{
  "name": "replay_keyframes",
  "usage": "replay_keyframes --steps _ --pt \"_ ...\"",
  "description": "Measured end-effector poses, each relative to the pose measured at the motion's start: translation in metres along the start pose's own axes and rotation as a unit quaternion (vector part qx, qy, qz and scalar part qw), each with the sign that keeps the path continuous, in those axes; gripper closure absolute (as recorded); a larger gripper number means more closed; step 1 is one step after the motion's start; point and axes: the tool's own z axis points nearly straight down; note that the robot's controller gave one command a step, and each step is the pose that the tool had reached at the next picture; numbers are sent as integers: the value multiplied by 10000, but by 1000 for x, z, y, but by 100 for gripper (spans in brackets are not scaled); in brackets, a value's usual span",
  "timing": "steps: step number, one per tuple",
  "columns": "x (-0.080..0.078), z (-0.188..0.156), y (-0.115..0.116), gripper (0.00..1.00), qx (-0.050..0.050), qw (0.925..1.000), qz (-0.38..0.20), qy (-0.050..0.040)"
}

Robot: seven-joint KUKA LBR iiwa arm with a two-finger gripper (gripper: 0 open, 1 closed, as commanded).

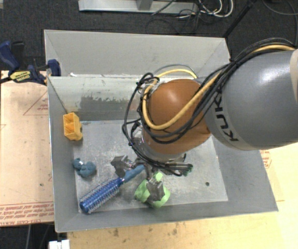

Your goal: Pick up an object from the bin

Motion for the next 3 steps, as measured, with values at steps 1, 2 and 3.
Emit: replay_keyframes --steps 1,2,3 --pt "-44 80 -11 0 -7 10000 63 -1" --pt "-43 77 -11 100 0 10000 76 -3" --pt "-62 -59 -23 100 30 9999 -114 -47"
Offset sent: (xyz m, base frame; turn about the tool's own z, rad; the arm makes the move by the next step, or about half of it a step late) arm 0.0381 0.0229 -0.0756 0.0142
